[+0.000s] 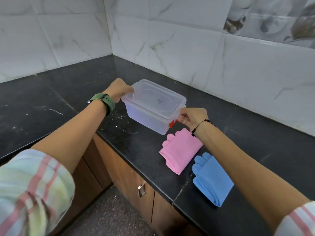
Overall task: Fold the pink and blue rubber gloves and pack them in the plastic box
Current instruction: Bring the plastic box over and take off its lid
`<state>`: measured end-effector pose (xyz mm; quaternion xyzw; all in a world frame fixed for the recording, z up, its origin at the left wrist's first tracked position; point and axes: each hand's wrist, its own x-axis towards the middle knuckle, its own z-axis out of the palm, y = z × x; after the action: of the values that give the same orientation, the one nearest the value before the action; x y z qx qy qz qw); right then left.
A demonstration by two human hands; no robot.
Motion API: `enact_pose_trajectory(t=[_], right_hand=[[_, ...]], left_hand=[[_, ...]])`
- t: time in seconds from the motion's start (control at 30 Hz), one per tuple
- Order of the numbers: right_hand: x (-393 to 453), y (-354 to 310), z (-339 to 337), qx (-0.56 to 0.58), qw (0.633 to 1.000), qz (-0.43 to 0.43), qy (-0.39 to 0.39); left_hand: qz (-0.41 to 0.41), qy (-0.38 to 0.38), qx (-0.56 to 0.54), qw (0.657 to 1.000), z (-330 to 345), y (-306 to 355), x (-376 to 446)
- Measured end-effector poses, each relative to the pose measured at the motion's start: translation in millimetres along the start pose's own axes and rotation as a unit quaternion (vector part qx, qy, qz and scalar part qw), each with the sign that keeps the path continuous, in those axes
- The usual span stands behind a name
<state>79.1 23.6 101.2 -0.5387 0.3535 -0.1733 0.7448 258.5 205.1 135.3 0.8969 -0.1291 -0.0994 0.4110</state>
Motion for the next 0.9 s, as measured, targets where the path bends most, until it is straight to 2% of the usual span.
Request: enact_pose_trajectory(t=[0.17, 0.3, 0.47, 0.67, 0.9], right_hand=[[-24, -27, -67, 0.023, 0.998, -0.035, 0.036], [-61, -37, -150, 0.013, 0.991, -0.052, 0.122], [-114, -36, -251, -0.004, 0.968, -0.052, 0.246], [-161, -16, -323, -0.019, 0.938, -0.02, 0.345], [-178, 12, -355, -0.05, 0.919, 0.01, 0.39]], left_hand=[[0.055, -0.031, -0.018, 0.998, 25, 63, -27], [0.115, -0.127, -0.011, 0.985, 82, 113, -61], [0.2, -0.241, -0.005, 0.95, 163, 154, -119], [0.196, -0.308, 0.015, 0.931, 239, 169, -181], [0.184, -0.339, 0.024, 0.922, 273, 150, -220]])
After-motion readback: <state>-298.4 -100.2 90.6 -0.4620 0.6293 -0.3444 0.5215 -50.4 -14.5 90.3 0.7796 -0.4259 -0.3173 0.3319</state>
